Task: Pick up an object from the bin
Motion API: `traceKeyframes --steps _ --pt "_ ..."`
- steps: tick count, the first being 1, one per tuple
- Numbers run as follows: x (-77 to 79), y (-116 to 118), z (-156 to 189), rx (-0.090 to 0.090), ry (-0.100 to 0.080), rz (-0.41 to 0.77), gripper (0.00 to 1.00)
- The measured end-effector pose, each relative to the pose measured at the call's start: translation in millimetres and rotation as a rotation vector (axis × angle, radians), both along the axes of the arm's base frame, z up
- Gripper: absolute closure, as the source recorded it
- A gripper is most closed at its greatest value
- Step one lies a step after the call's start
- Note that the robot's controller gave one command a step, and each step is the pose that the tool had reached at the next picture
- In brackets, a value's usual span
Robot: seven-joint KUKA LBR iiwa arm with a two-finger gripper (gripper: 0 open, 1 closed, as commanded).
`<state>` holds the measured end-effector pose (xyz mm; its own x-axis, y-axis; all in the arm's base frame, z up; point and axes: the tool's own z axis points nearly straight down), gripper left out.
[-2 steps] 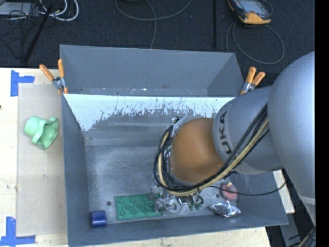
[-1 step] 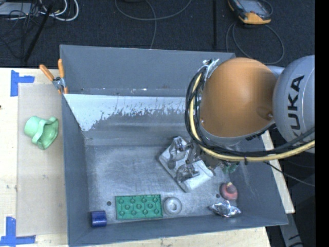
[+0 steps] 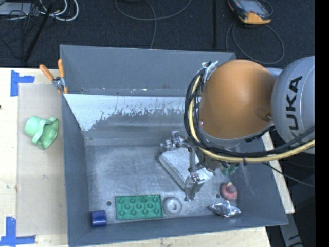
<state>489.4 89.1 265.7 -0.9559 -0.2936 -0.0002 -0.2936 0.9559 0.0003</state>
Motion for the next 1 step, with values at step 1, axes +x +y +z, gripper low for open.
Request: traceKeyframes --steps 1 --pt "-11.2 -11.7 -118.4 -0.001 0.010 0.115 0.00"
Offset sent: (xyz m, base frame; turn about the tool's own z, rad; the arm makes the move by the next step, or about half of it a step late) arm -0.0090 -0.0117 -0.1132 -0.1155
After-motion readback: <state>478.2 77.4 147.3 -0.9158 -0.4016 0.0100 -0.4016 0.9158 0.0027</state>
